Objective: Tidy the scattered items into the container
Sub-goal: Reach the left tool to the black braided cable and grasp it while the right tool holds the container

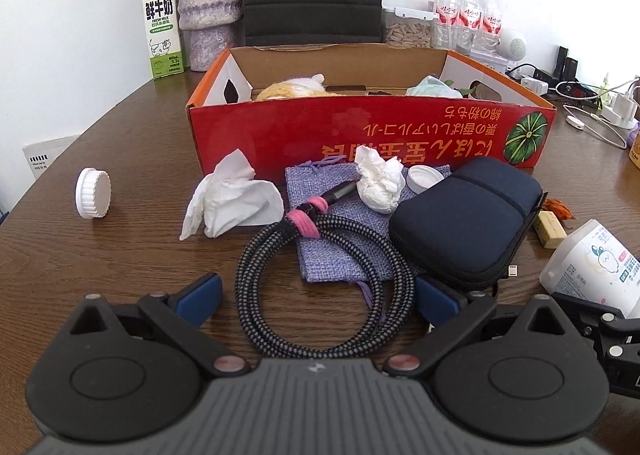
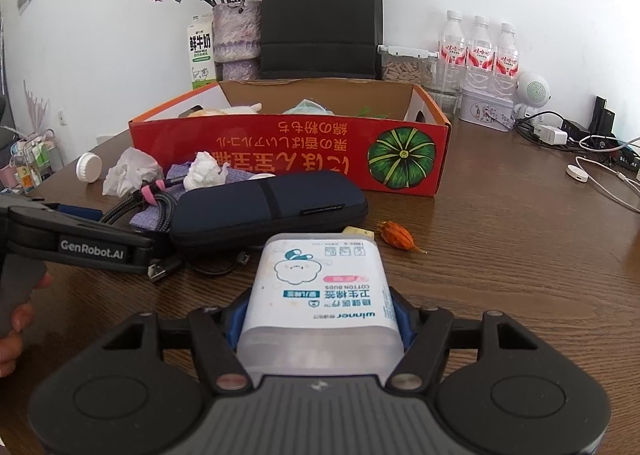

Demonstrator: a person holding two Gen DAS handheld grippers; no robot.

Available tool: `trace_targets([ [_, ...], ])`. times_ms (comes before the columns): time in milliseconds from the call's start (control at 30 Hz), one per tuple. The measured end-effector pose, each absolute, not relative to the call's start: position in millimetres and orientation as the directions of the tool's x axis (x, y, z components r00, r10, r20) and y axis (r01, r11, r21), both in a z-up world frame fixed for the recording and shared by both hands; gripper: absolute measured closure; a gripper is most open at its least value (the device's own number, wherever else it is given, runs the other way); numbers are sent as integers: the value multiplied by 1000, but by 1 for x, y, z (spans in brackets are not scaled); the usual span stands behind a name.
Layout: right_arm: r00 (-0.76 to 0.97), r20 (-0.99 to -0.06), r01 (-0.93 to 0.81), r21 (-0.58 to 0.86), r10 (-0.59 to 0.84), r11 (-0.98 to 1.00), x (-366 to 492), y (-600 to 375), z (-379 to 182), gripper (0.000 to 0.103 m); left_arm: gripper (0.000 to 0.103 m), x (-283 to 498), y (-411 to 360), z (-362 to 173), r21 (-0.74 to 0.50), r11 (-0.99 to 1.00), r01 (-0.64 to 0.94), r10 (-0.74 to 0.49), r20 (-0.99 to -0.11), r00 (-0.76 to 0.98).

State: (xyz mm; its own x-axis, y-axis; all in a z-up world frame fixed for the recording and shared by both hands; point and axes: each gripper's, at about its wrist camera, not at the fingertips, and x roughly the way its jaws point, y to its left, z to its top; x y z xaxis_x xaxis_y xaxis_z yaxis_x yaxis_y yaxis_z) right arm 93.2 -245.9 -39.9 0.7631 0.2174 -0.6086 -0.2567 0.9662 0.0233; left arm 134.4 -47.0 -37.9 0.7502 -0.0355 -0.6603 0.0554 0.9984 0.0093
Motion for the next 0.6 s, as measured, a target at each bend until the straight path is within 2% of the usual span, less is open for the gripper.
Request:
trace_targets([
  [100, 763, -610, -257, 20, 215, 966, 93, -245, -40, 37, 1, 134, -48, -38, 13, 998, 63, -39, -656, 753],
  [167, 764, -610, -255, 17, 212, 967, 93, -244, -40, 36, 7, 133, -48, -37, 9, 997, 73, -49, -652, 756],
  [300, 765, -610, -250, 15, 207, 968, 94, -243, -40, 36, 9, 133, -47, -36, 4, 997, 83, -60, -651, 757],
  [367, 763, -614, -248, 10, 202, 969, 95, -242, -40, 30, 9, 132, -47, -36, 3, 996, 86, -64, -650, 758],
  [433, 763, -615, -244, 12, 200, 970, 95, -242, -41, 29, 10, 131, -47, -36, 1, 996, 88, -66, -648, 759],
  [500, 763, -614, -243, 13, 199, 970, 96, -242, -41, 31, 11, 131, -46, -36, -1, 996, 90, -70, -647, 759],
  [533, 765, -612, -243, 14, 200, 970, 95, -242, -41, 38, 11, 130, -46, -35, -3, 996, 92, -72, -647, 759],
  [600, 770, -607, -237, 14, 197, 971, 94, -242, -40, 38, 12, 127, -44, -34, -6, 995, 97, -78, -642, 762],
])
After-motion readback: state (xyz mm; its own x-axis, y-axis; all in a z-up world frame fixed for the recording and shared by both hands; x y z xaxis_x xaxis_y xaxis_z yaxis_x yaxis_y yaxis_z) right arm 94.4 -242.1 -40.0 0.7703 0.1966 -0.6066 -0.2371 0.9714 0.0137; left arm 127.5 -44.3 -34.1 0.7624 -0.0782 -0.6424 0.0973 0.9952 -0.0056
